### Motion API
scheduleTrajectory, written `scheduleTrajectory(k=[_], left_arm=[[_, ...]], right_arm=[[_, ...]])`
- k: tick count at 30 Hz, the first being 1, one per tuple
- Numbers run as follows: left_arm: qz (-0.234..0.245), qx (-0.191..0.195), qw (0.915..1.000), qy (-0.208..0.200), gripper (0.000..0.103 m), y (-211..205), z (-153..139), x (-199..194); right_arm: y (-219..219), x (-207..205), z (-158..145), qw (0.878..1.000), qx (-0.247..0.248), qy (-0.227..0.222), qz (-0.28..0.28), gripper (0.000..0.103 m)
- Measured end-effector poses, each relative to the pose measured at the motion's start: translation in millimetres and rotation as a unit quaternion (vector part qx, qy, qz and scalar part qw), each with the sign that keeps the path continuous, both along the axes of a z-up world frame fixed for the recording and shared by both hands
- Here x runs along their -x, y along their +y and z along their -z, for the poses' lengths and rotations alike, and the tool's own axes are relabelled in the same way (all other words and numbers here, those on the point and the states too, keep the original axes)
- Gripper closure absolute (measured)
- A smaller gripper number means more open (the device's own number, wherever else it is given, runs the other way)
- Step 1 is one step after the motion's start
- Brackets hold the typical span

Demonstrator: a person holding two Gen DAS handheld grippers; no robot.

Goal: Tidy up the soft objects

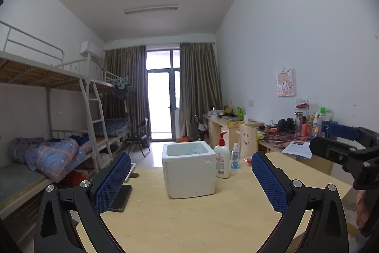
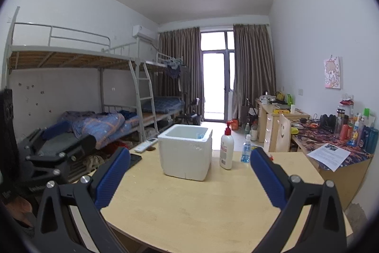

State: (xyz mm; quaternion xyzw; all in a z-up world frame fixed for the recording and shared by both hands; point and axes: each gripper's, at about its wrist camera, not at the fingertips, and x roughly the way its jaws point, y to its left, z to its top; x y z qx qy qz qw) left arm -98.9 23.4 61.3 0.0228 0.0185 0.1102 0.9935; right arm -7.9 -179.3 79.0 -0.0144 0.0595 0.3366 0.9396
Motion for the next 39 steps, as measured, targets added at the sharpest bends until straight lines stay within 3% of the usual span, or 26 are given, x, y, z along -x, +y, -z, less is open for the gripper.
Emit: scheduleTrajectory(k=[13, 22, 27, 33, 39], left_arm=[[-0.019, 0.012, 0.9997, -0.005, 0.001, 2, 29, -7], [-0.018, 0.021, 0.9995, 0.013, 0.001, 12, 58, -18], [-0.011, 0.029, 0.9993, 0.020, 0.001, 17, 71, -22], [-0.007, 0.035, 0.9987, 0.036, 0.001, 19, 83, -28], [-0.010, 0.049, 0.9968, 0.062, 0.001, 22, 95, -40]], right_arm=[[0, 4, 30, 0.999, -0.012, -0.016, 0.031, 0.000], [4, -2, 52, 0.999, -0.018, -0.007, 0.047, 0.000], [8, -8, 66, 0.999, -0.028, 0.016, 0.030, 0.000], [12, -6, 81, 0.997, -0.018, -0.003, 0.076, 0.000], [14, -16, 96, 0.996, -0.005, 0.007, 0.090, 0.000]])
